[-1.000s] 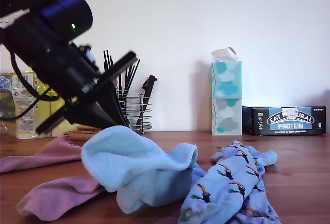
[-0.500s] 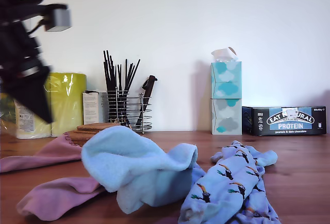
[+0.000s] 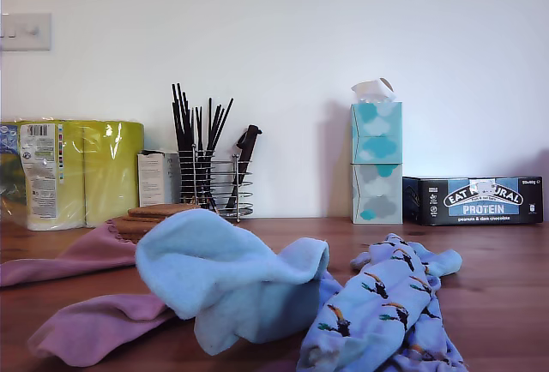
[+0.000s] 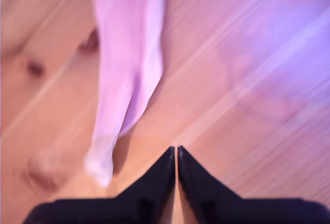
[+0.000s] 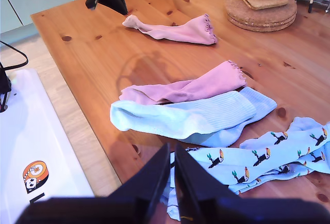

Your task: Pair up the socks based on colour and pattern, by placing each sock on top of its pair

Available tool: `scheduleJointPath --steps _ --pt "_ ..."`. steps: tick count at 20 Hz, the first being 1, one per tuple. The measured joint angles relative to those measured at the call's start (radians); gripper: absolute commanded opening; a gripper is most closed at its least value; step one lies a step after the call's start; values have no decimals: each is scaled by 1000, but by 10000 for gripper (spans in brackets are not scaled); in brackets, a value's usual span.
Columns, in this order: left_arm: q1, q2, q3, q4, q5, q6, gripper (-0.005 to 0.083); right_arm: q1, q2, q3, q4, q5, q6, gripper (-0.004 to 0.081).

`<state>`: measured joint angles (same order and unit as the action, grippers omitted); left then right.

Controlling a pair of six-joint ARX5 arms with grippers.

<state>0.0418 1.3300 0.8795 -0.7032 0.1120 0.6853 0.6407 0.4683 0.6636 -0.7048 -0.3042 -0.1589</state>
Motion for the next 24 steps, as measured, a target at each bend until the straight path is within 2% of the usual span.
scheduleJointPath --steps 1,2,4,7,22,24 --pt "39 0 0 16 28 2 499 0 0 0 0 0 0 -13" --pt "68 0 0 38 45 18 503 0 0 0 0 0 0 -13" --pt "105 0 0 57 56 96 465 0 0 0 0 0 0 -13" --pt "119 10 1 95 63 166 465 0 0 0 0 0 0 -13" --pt "183 297 3 252 63 209 438 0 0 0 0 16 0 -13" --pt "183 318 3 258 63 209 347 0 0 0 0 26 0 -13"
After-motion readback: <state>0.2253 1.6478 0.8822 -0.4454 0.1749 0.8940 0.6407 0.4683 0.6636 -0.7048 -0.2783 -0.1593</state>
